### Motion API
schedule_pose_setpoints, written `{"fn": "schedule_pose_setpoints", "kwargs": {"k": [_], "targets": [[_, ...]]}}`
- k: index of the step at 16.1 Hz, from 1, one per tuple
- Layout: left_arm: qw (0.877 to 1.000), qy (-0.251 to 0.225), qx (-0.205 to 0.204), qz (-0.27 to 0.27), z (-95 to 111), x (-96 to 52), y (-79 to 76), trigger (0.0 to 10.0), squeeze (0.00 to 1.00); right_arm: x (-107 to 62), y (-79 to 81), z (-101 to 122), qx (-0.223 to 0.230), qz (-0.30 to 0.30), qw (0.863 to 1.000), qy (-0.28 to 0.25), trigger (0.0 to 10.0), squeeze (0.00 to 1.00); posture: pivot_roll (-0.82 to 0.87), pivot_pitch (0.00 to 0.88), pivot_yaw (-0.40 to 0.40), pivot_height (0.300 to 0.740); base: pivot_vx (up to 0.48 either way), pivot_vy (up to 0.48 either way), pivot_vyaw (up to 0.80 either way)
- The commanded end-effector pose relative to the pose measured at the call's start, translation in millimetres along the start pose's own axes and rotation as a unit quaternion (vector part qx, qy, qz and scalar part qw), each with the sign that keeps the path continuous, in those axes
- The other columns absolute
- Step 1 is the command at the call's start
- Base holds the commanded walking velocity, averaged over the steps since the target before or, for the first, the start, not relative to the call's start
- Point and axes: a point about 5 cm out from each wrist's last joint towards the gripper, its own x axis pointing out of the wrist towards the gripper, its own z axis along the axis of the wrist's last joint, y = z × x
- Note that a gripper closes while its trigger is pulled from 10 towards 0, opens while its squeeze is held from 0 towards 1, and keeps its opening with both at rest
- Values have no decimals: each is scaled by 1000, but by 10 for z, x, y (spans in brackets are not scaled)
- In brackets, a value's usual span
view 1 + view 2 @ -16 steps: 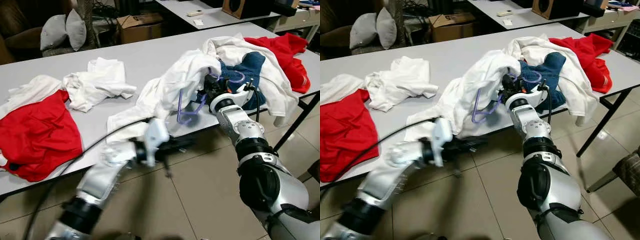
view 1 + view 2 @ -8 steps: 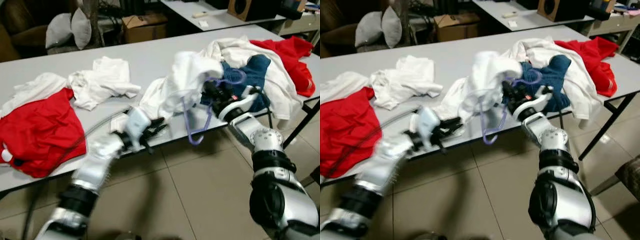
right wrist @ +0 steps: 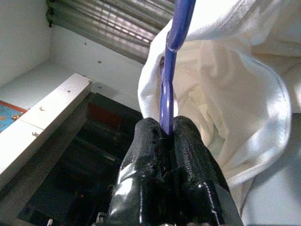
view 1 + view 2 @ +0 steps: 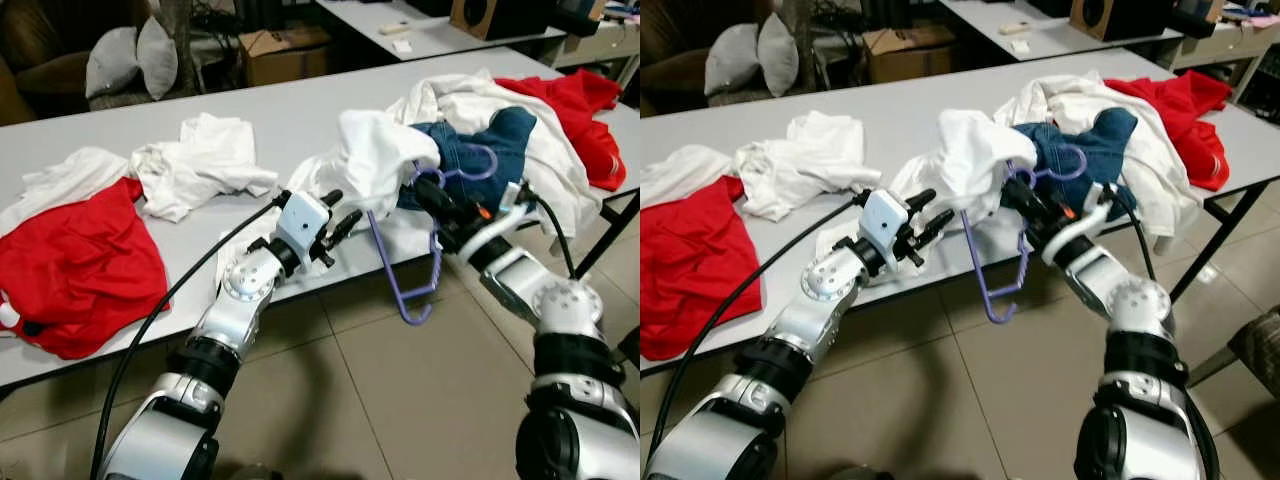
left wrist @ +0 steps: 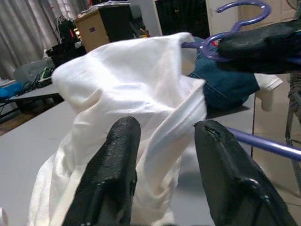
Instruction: Hang hanger
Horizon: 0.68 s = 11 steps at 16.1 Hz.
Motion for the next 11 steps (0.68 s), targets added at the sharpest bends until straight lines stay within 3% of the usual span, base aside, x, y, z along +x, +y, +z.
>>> {"fn": "schedule_pose_setpoints", "kwargs": {"k": [1,5,6,7,11], "targets": [[1000,3,3,-4,-8,33,0,10000,1000,-13,74,43,-8,15,1000,-2,10000,0,-133,0,49,740,0,0,0],[998,55,-3,-41,-194,76,-160,10000,1000,-21,121,58,-11,20,1000,-3,10000,0,-138,0,47,740,0,0,0],[998,58,-7,-38,-205,86,-164,10000,102,-16,131,65,-11,22,1000,-3,10000,0,-139,0,45,740,0,0,0],[997,62,-11,-32,-215,97,-159,10000,0,-13,138,70,-11,23,1000,-4,10000,0,-139,0,45,740,0,0,0],[992,83,-86,35,-226,192,-44,10000,0,2,177,104,-12,28,1000,-9,10000,0,-143,0,46,740,0,0,0]]}}
